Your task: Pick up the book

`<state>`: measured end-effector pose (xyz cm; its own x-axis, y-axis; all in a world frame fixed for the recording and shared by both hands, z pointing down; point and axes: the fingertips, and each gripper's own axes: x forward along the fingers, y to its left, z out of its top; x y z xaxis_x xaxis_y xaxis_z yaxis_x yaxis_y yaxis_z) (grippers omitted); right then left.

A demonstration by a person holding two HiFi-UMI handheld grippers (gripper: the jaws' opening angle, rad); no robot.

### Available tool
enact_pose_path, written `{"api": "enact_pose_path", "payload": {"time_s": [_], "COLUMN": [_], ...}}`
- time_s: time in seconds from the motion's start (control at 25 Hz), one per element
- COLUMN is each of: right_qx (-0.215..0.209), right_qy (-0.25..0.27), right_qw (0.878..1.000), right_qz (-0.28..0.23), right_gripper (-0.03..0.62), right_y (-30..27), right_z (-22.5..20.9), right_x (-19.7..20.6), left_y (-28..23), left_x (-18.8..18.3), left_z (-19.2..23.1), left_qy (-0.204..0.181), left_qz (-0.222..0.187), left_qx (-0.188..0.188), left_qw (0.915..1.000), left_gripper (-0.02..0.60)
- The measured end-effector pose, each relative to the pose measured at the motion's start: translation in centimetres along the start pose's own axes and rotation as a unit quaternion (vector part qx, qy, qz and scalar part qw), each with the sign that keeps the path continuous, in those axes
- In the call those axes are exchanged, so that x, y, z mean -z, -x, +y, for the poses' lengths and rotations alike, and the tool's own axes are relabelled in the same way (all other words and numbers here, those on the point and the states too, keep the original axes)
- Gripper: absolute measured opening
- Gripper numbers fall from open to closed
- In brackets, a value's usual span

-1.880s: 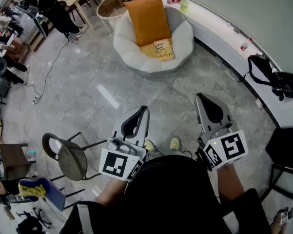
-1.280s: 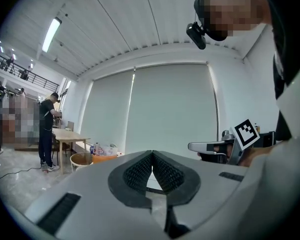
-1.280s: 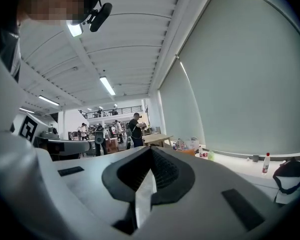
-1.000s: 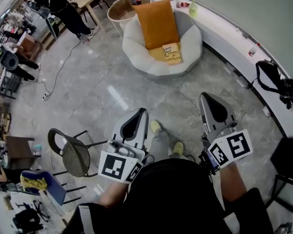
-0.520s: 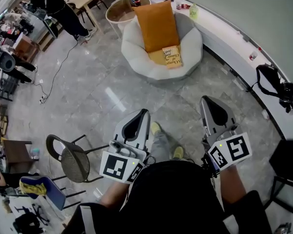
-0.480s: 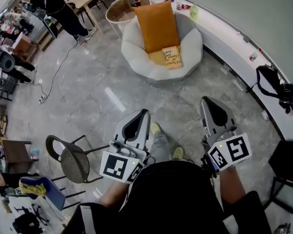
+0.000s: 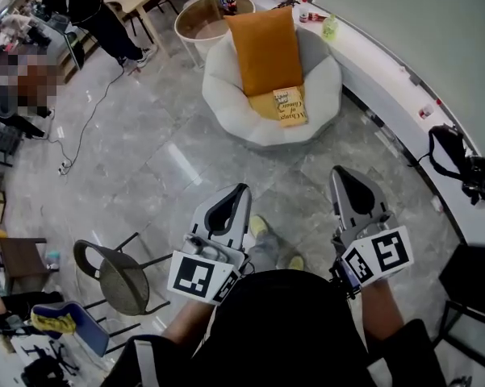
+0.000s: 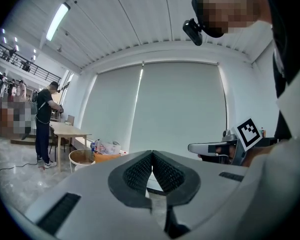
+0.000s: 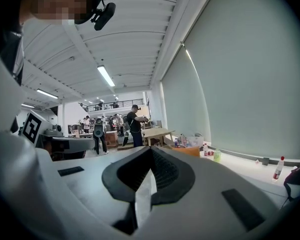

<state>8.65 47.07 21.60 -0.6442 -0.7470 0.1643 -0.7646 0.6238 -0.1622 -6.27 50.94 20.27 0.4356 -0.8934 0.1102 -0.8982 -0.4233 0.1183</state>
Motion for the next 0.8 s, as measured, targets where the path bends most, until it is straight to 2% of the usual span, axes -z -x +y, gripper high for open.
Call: {"api": "enact_pose_path", "payload": {"time_s": [0.4, 0.8], "right_qx": [0.015, 0.017], "right_qy": [0.004, 0.019], "right_qw": [1.000, 1.000], "right_qz": [0.010, 0.010], "right_gripper": [0.003, 0.003], "right_y": [-6.2, -11.1], "right_z": [0.1, 1.8], "right_x": [-0.9, -1.5], "left_y": [-2.7, -2.9], "left_x": [-0.9, -1.2], "left_z": [5.9, 10.7], "left_qy": [0.003, 0.010], "left_qz": [0.000, -0.017], "left_qx": [0.007, 0.010], "left_qw": [1.0000, 0.9998], "left_gripper": [0.012, 0.012]}}
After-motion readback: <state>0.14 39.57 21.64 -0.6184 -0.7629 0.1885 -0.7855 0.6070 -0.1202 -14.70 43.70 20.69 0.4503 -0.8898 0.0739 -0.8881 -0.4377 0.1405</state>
